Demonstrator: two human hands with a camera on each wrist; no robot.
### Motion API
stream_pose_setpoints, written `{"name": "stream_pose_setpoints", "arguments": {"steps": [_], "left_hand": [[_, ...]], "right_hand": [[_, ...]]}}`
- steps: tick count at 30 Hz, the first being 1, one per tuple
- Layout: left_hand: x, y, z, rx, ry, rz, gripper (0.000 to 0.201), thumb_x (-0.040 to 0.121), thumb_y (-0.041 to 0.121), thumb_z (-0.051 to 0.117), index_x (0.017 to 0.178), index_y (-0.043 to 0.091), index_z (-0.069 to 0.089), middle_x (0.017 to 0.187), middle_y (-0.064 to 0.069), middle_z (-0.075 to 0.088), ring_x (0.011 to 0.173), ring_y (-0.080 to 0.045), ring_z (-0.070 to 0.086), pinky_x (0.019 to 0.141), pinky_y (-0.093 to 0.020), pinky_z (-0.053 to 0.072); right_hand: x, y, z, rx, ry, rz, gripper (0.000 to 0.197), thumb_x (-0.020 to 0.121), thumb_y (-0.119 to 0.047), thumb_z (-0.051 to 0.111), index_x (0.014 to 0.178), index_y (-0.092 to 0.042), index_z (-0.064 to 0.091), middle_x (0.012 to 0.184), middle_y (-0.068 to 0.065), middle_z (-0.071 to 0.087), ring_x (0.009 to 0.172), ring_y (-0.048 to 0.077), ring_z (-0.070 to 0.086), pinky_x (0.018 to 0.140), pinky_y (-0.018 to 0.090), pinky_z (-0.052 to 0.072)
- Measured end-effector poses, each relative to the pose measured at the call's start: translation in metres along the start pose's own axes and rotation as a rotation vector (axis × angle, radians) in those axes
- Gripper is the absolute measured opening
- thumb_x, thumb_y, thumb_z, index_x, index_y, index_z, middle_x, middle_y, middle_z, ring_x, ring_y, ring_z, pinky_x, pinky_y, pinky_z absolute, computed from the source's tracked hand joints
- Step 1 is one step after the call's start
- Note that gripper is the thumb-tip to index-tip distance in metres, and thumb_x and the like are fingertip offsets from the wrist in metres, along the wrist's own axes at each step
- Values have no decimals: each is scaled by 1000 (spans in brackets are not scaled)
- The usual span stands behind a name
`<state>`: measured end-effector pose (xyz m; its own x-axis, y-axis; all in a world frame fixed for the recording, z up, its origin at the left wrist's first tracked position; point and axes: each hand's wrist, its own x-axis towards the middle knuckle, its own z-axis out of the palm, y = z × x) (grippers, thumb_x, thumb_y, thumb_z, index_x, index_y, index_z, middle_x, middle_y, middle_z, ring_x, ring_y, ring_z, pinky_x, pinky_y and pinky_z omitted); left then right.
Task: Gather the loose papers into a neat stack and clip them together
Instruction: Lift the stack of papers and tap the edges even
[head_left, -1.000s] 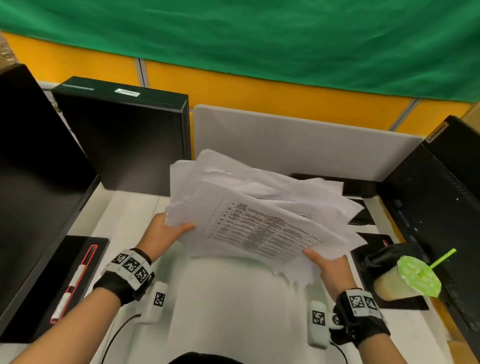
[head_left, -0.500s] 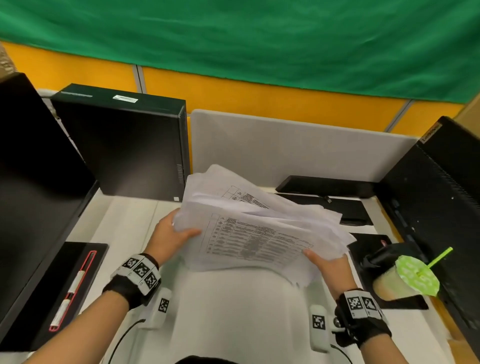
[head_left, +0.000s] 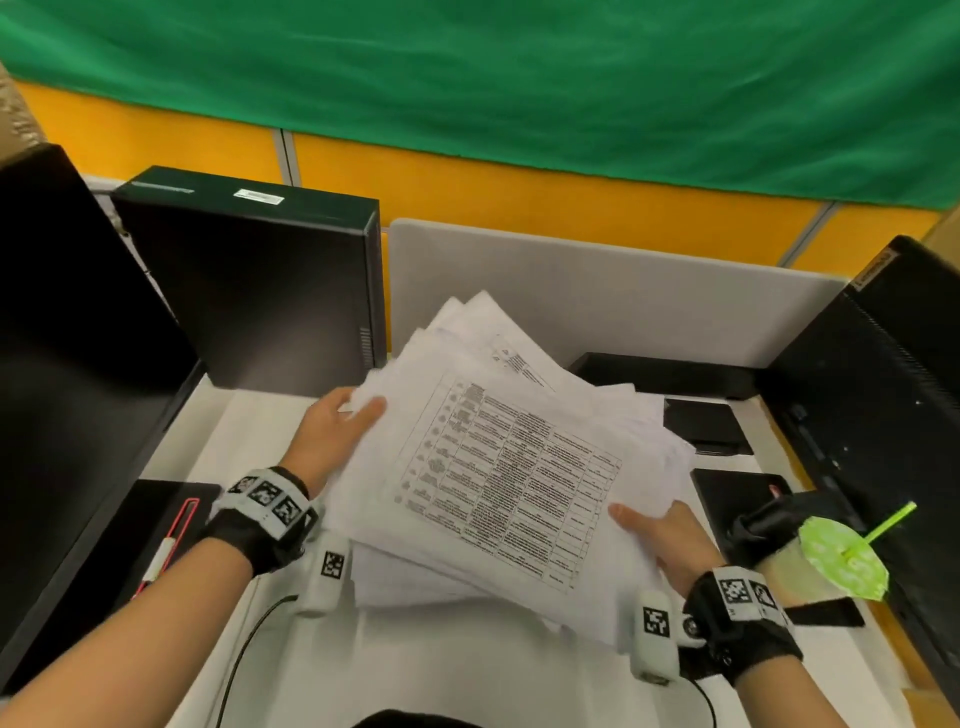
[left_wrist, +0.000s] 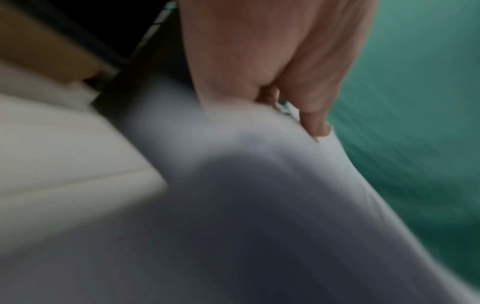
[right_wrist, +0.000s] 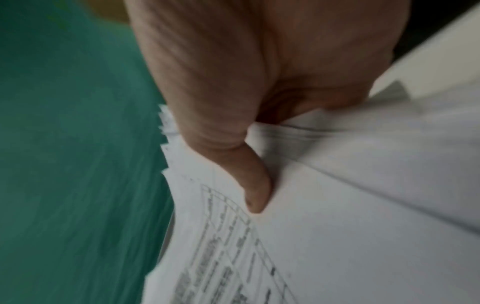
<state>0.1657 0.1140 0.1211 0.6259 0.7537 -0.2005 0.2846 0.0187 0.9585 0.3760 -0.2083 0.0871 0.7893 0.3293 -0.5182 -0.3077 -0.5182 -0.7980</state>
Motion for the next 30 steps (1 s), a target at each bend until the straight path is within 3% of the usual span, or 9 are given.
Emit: {"name": "stream_pose_setpoints", "arguments": {"steps": [4,9,13,16,19,22,25,27,30], "left_hand": [[-9,-35,-8,-363,-192,-438,61,85,69,32,94,28,75,103,-3,75,96,-21,68,98,-42,46],[-31,-109,4,-575,-237,-667,68,83,70,32,113,17,63,105,-13,74,105,-30,62,105,-50,40],[-45,-131,15,-614,-209,-681,44,91,38,52,120,6,61,117,-18,68,112,-34,61,107,-51,41],[-42,-143,20,-435,-131,-638,39,86,0,58,124,-8,53,116,-24,66,101,-35,66,95,-48,51],[-33,-149,21,-109,-29,-579,28,85,-6,53,112,-10,58,107,-25,67,90,-35,66,88,-46,54],[-19,-150,23,131,34,-523,27,84,5,48,106,-5,60,108,-26,66,92,-37,64,84,-49,55],[-10,-133,29,271,126,-510,32,90,7,40,113,-10,55,116,-28,61,97,-36,60,81,-39,51],[-3,-125,32,231,174,-517,28,94,8,40,108,-10,58,117,-29,61,95,-35,59,81,-36,46],[6,-118,34,116,175,-529,39,91,16,57,119,-11,56,121,-28,61,106,-39,60,86,-36,46]], "right_hand": [[-2,31,23,152,-176,199,49,68,-24,82,110,-6,67,105,14,74,105,39,65,102,61,40],[-12,77,67,167,-173,363,57,74,-19,80,121,3,57,99,19,73,86,33,71,65,41,59],[-39,79,85,78,-289,427,21,88,-9,64,101,8,64,60,12,74,51,22,72,40,26,54],[-41,77,79,-313,-482,481,35,81,-39,70,86,-5,68,72,9,77,55,14,71,49,25,58],[-17,59,54,-839,-614,474,28,80,-43,63,75,-15,63,63,1,65,37,6,52,34,17,39],[14,19,43,-794,-339,248,29,87,-37,58,71,-13,63,65,2,67,57,16,65,52,25,54],[52,-5,61,-669,-129,-32,32,91,-36,54,107,-11,65,111,10,68,107,28,63,94,37,49],[71,-9,84,-713,-111,-17,53,93,-40,49,135,-8,47,139,12,50,128,29,47,106,35,36],[83,-12,123,-832,-51,15,70,88,-48,50,141,-5,37,147,15,37,133,34,36,108,41,34]]}}
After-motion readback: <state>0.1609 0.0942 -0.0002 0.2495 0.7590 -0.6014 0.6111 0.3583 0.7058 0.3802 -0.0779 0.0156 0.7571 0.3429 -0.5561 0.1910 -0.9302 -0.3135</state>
